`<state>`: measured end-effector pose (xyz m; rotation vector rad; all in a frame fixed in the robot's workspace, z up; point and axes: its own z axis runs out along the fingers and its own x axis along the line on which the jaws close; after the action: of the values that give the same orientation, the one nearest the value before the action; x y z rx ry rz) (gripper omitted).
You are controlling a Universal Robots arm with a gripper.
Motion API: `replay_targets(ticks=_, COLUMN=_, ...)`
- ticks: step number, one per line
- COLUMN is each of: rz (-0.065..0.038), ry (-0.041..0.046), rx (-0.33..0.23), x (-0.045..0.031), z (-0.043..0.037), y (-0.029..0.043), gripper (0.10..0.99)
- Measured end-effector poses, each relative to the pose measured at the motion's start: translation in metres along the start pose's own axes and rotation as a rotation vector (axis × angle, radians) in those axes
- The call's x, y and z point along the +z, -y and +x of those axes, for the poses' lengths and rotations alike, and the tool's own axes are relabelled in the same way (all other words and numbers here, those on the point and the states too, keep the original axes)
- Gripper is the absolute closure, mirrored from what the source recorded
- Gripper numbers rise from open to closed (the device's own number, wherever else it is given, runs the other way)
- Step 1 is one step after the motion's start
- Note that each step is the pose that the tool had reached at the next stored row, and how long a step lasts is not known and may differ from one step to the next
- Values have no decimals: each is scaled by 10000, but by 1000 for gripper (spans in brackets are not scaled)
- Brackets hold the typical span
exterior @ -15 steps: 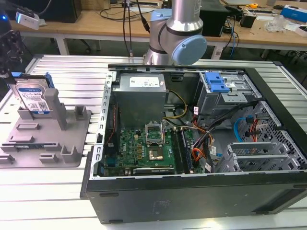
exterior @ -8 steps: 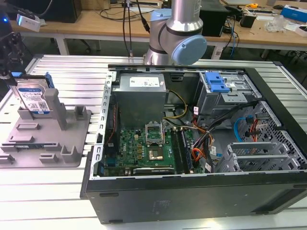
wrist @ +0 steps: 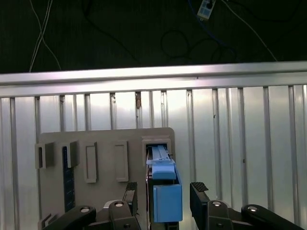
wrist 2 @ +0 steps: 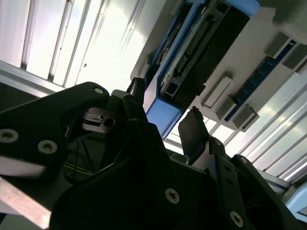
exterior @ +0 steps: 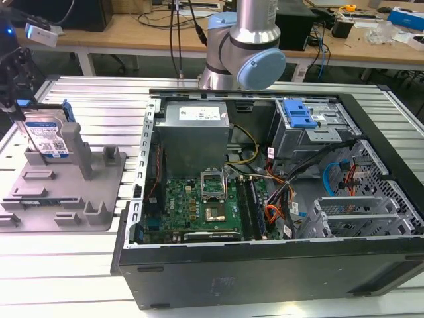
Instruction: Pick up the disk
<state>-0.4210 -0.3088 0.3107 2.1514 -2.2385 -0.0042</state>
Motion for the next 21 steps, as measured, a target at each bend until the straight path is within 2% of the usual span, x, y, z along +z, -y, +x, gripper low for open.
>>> replay_targets(ticks=12, rz=-2, ry=0, rx=-1, x=86, z=11, y=3, gripper=529)
replay_targets(ticks=14, rz=-3, ry=-1, rx=-1, x=92, z=11, y=3, gripper=545)
replay_targets(ticks=16, rz=-1, ry=0, rx=-1, x=99, z=11, y=4, gripper=678)
replay_targets(ticks=21, rz=-1, ry=0, rx=-1, x=108, z=11, y=4, gripper=678)
